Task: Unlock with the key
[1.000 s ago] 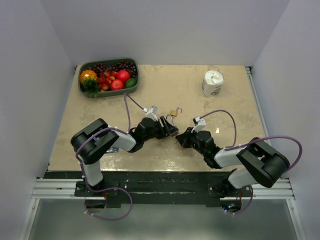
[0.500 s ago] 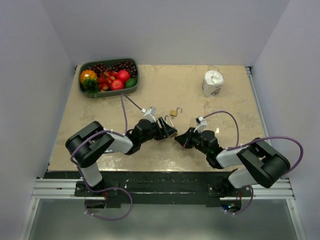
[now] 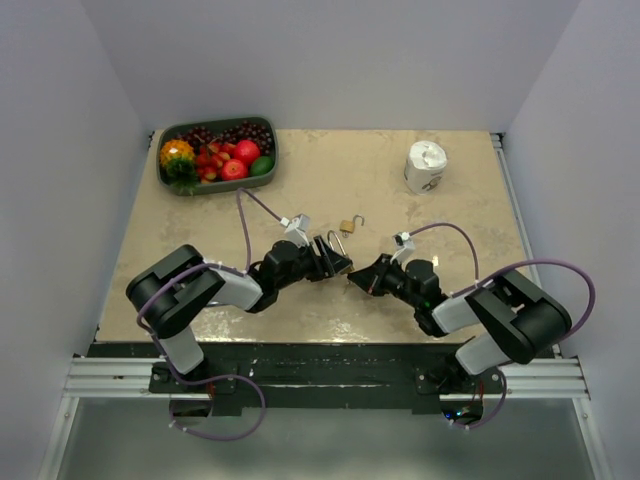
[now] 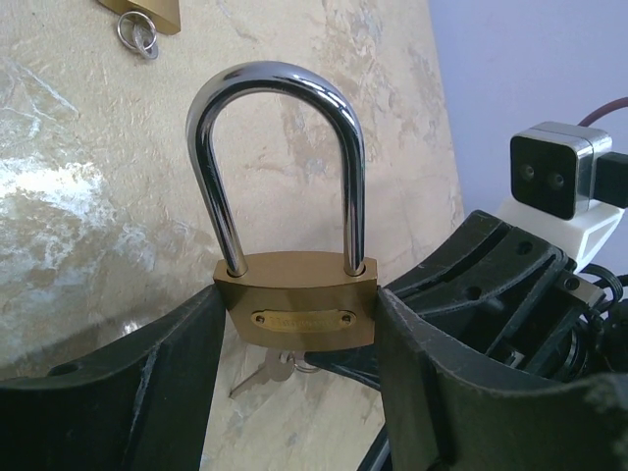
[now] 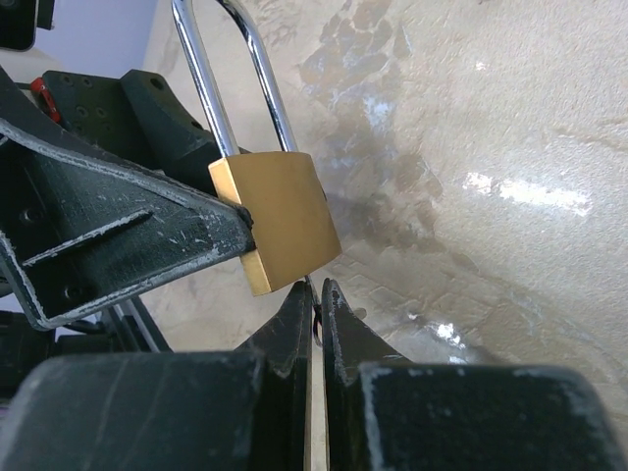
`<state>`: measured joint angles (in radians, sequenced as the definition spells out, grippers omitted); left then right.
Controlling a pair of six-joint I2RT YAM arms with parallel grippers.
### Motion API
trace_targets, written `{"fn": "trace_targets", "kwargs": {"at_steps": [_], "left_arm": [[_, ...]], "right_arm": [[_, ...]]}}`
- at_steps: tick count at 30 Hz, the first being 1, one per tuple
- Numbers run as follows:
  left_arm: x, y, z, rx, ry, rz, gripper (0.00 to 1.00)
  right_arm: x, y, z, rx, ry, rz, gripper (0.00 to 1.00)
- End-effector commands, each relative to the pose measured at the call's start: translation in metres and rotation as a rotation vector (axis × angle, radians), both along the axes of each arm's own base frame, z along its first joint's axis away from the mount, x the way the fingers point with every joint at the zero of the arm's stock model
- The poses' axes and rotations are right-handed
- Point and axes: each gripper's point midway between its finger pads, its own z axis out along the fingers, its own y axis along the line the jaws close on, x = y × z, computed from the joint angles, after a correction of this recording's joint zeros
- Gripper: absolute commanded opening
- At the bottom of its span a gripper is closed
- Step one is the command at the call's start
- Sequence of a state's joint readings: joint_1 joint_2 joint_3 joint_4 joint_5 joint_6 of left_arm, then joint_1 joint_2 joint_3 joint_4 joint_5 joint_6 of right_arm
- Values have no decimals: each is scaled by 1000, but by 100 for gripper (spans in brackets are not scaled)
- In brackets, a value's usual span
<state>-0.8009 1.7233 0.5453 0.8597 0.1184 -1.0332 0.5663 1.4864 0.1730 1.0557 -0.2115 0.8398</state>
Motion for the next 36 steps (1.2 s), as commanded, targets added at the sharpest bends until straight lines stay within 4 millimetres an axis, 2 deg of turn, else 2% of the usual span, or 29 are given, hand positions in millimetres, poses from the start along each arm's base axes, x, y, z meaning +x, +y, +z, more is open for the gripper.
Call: {"fn": "trace_targets", "kwargs": {"at_steps": [1, 6, 16, 25, 32, 36], "left_arm": [[-84, -23, 3, -23, 32, -367, 0], [-84, -24, 5, -27, 18, -374, 0], [-90, -23, 25, -81, -56, -409, 0], [-93, -24, 26, -73, -69, -431, 0], [-85, -26, 25, -50, -59, -404, 0], [-73, -28, 24, -25, -58, -359, 0]], "right_arm": [[68, -29, 86, 192, -271, -287, 0], [68, -28, 85, 204, -262, -271, 0], [68, -29, 88, 249, -262, -252, 0], [66, -27, 95, 279, -281, -221, 0], [67, -26, 90, 231, -286, -211, 0], [69, -26, 89, 200, -284, -212, 0]]}}
